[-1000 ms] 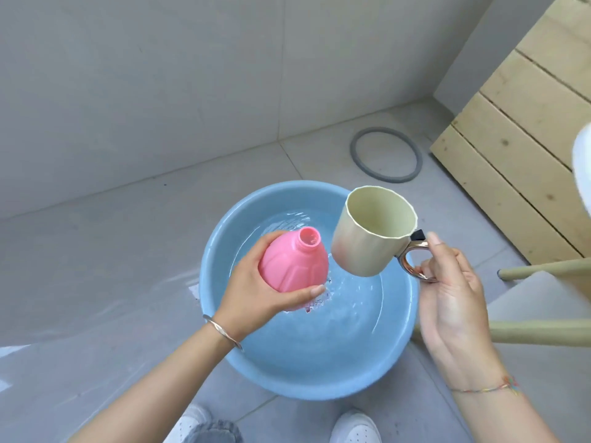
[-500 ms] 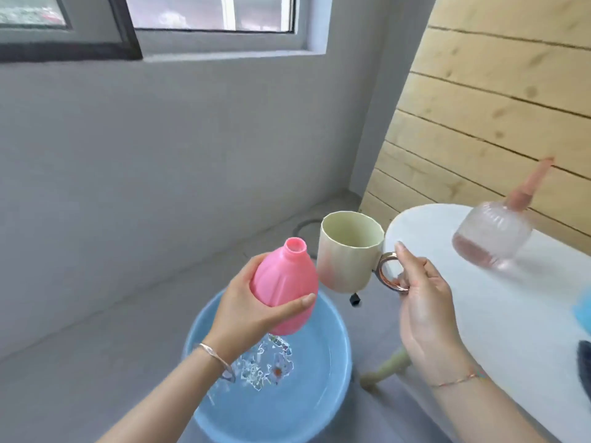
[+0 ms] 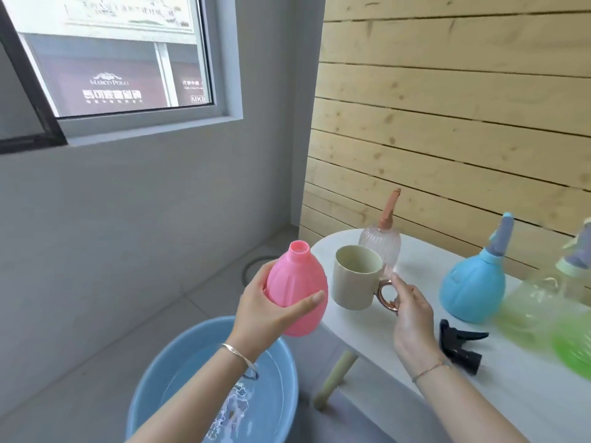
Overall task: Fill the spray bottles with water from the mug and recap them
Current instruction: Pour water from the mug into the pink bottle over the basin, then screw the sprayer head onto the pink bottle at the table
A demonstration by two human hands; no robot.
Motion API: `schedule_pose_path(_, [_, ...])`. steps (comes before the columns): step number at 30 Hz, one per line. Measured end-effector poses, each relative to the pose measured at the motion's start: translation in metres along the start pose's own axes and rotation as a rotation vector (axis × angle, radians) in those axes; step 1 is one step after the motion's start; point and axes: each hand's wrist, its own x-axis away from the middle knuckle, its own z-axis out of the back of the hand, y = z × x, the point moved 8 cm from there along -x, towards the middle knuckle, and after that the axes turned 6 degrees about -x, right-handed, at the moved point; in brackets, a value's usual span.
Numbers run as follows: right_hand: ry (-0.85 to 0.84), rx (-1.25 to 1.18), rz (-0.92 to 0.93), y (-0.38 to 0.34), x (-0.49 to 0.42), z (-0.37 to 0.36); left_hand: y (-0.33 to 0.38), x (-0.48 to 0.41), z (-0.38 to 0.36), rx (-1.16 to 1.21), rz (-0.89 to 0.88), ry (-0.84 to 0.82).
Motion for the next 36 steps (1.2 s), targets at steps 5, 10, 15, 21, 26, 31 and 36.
schedule_pose_path(5, [0.014,-0.003,-0.036,0.015,-0.005,0.021,0.01,0.002,-0.029,0.019,0.001,-0.021])
schedule_pose_path(10, [0.011,-0.023,-0.088,0.026,-0.007,0.029,0.018,0.009,-0.05,0.013,-0.016,-0.065])
schedule_pose_path(15, [-0.045,0.03,-0.115,0.026,-0.007,0.031,0.023,0.013,-0.059,0.007,-0.03,-0.092])
schedule_pose_path(21, [-0.191,0.263,0.076,-0.015,-0.009,0.042,0.025,0.017,-0.072,0.006,-0.013,-0.093])
schedule_pose_path(26, [-0.266,0.733,0.248,-0.053,-0.027,0.09,0.025,0.022,-0.091,0.018,-0.011,-0.12])
schedule_pose_path(31, [-0.33,1.082,0.132,-0.033,-0.039,0.13,0.025,0.029,-0.117,-0.006,0.001,-0.179])
schedule_pose_path(36, [-0.376,1.145,0.157,-0.026,-0.039,0.14,0.028,0.038,-0.147,0.012,-0.022,-0.272])
